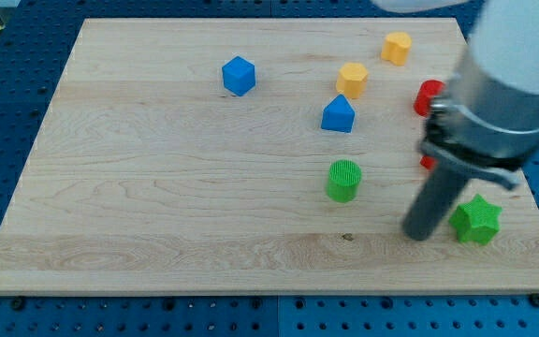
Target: Push the green circle in between the stars
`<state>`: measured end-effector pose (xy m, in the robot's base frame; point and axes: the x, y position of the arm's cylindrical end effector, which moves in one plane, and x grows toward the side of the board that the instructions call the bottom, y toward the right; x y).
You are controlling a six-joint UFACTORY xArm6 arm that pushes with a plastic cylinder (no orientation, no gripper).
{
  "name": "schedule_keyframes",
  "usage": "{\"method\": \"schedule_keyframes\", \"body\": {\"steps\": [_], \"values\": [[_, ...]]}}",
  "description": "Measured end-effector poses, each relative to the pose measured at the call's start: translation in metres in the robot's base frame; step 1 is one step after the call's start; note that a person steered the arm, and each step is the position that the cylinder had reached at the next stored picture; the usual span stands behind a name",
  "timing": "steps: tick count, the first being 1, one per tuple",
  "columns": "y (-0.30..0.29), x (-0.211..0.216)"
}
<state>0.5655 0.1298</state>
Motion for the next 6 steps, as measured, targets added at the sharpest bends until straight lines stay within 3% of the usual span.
{"method": "schedule_keyframes", "body": {"steps": [1,2,4,6], "values": [[-0.090,-0.002],[-0.122,-0.040],[-0.125,-0.044],[-0.085,-0.061]]}}
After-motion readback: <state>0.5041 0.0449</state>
